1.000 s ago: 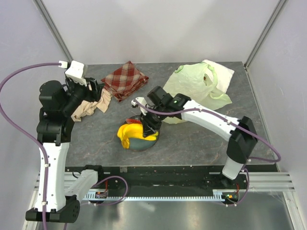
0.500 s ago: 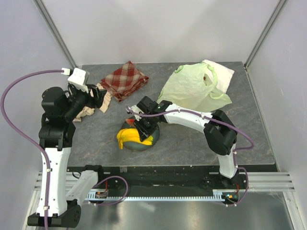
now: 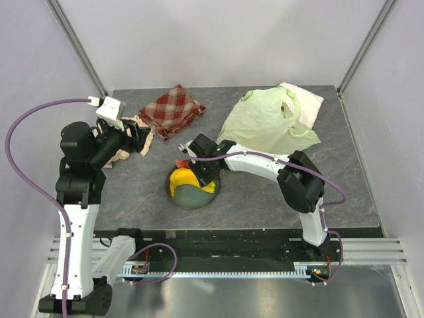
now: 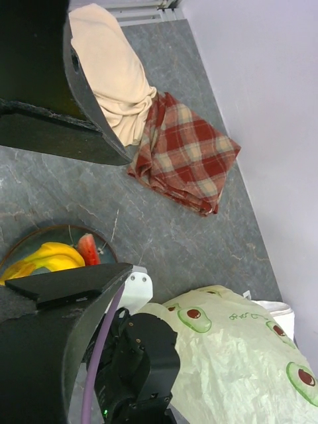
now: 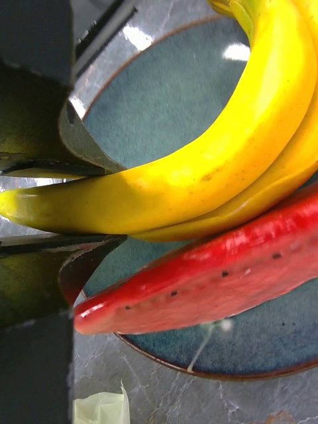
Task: Take the fake fruits out of the plastic bag
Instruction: Place the fake fruit on the plate.
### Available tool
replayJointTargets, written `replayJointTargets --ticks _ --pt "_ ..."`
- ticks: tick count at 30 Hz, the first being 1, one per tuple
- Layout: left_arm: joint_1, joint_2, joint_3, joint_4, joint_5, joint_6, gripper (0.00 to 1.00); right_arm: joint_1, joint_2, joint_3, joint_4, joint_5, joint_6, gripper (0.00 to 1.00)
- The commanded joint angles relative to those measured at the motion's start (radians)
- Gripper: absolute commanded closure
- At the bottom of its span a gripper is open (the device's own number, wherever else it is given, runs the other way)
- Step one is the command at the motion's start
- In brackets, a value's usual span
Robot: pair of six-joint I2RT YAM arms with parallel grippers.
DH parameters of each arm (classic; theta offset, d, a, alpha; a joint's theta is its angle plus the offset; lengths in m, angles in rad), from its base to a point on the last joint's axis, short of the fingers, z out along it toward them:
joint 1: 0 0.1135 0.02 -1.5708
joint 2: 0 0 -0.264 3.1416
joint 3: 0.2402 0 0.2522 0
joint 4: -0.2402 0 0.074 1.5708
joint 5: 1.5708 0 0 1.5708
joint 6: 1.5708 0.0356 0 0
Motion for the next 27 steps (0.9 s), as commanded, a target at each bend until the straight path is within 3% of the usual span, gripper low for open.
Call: replayJointTargets --ticks 1,10,15,20,22,24,27 --pt "0.008 -0.007 -0.012 0.011 0.033 -0.043 0.32 0.023 0.005 0.001 0.030 0.081 0.032 0.99" --pt "0.014 -0.011 -0.024 0.016 0.056 -0.063 0.31 0.031 0.023 0.004 0.035 0.194 0.046 0.97" --pt "0.014 -0.008 -0.029 0.017 0.059 -0.064 0.31 0.031 0.023 -0.010 0.036 0.222 0.048 0.72" --pt "0.015 -0.007 -0.032 0.023 0.073 -0.068 0.31 0.035 0.005 -0.026 0.026 0.155 0.029 0.59" --pt "0.014 -0.003 -0.032 0.025 0.076 -0.069 0.31 0.049 -0.014 -0.040 0.016 0.129 0.015 0.51" --pt "0.014 0.001 -0.031 0.029 0.076 -0.068 0.31 0.067 -0.028 -0.054 0.004 0.112 0.015 0.36" --pt "0.015 0.009 -0.026 0.037 0.082 -0.068 0.32 0.089 -0.057 -0.083 0.004 0.110 0.022 0.26"
